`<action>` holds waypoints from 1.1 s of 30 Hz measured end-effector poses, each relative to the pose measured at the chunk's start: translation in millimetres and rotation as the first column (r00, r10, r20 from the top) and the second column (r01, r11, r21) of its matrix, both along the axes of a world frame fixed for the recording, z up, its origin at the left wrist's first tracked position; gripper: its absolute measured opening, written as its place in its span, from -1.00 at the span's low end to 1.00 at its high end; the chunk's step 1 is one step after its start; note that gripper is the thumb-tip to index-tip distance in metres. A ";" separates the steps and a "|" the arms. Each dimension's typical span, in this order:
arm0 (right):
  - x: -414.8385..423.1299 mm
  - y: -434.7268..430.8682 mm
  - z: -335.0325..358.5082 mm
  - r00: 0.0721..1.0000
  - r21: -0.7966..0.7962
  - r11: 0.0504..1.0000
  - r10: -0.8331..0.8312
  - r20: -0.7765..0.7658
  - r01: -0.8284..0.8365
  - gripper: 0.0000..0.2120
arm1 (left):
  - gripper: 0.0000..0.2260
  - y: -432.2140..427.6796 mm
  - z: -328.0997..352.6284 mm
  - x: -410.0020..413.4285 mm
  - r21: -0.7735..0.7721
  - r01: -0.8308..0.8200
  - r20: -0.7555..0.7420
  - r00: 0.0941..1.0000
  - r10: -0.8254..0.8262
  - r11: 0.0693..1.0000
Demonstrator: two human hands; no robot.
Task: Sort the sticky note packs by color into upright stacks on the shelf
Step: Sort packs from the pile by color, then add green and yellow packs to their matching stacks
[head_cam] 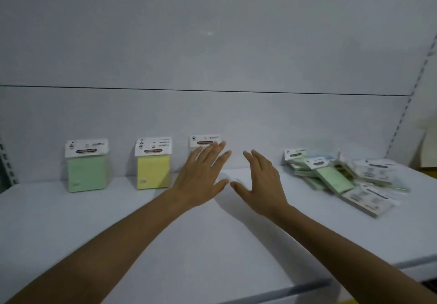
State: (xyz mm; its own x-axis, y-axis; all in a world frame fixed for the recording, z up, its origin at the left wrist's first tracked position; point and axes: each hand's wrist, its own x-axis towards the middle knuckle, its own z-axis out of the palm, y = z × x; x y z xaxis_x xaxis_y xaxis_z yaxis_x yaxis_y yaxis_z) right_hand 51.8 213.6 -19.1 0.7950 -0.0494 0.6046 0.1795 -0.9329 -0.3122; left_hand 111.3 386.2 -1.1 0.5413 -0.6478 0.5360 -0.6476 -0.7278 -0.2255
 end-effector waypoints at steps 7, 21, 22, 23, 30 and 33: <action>-57.1 -145.0 -7.8 0.986 0.022 0.985 -0.170 0.003 0.170 -0.36 | -0.41 -163.4 -10.2 -37.3 -0.043 0.160 -0.076 0.984 -0.163 0.986; -89.9 -354.5 -23.1 0.927 0.122 0.931 -0.316 -0.203 0.344 -0.51 | -0.52 -322.9 -52.3 -81.4 -0.132 0.078 -0.530 0.837 -0.137 0.988; -84.9 -358.5 -22.9 0.928 0.116 0.934 -0.311 -0.206 0.338 -0.53 | -0.53 -321.8 -52.7 -80.8 -0.154 0.080 -0.526 0.837 -0.150 0.985; -79.4 -361.1 -22.1 0.929 0.098 0.937 -0.310 -0.204 0.334 -0.53 | -0.53 -321.0 -52.4 -80.6 -0.172 0.081 -0.517 0.841 -0.160 0.982; -42.3 -377.7 -25.7 0.907 0.030 0.956 -0.266 -0.326 0.292 -0.57 | -0.17 -321.0 -50.6 -81.7 -0.143 0.073 -0.572 0.808 -0.143 0.987; -41.3 -382.5 -31.3 0.927 0.051 0.951 -0.285 -0.245 0.306 -0.73 | -0.31 -321.3 -49.5 -83.0 -0.212 0.095 -0.552 0.810 -0.199 0.973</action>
